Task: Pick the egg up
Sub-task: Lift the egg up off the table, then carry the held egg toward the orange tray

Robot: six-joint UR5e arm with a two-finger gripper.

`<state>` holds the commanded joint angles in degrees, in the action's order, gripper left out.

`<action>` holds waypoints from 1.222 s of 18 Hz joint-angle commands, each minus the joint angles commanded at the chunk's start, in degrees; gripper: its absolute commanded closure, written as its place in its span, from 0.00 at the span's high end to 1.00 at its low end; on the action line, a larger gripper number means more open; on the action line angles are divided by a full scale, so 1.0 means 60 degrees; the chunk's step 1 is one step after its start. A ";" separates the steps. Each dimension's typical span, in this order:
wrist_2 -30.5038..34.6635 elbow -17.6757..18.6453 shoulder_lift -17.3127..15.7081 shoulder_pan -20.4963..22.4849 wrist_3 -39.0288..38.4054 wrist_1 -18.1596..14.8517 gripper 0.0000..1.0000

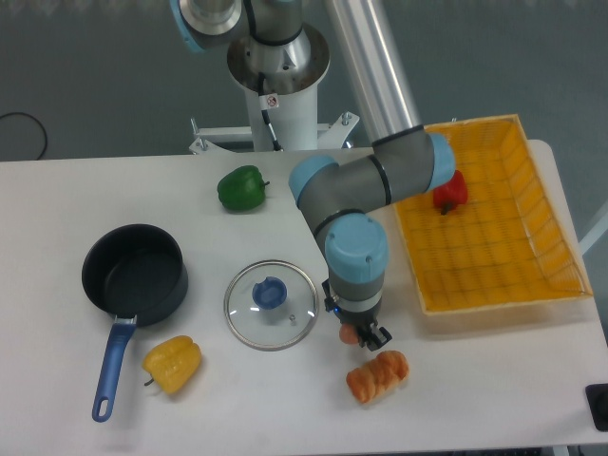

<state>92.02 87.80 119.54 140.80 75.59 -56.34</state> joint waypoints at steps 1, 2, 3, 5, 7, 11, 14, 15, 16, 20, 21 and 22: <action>0.0029 0.0000 -0.0132 0.0015 0.0029 -0.0044 0.38; 0.0044 0.0000 -0.0220 0.0087 0.0029 -0.0175 0.38; 0.0044 0.0000 -0.0337 0.0146 0.0044 -0.0306 0.38; 0.0044 0.0000 -0.0586 0.0219 0.0408 -0.0628 0.38; 0.0059 0.0000 -0.0922 0.0453 0.0920 -0.1111 0.38; 0.0044 -0.0015 -0.1377 0.0849 0.1830 -0.2035 0.39; 0.0059 -0.0029 -0.1568 0.1069 0.2459 -0.2606 0.39; 0.0059 -0.0044 -0.1583 0.1185 0.2708 -0.2753 0.39; 0.0059 -0.0044 -0.1598 0.1230 0.2899 -0.2827 0.39; 0.0059 -0.0058 -0.1774 0.1523 0.3149 -0.2959 0.39; 0.0059 -0.0058 -0.1774 0.1524 0.3150 -0.2959 0.39; 0.0059 -0.0058 -0.1774 0.1524 0.3150 -0.2945 0.40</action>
<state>92.37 87.45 108.90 149.94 94.48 -74.00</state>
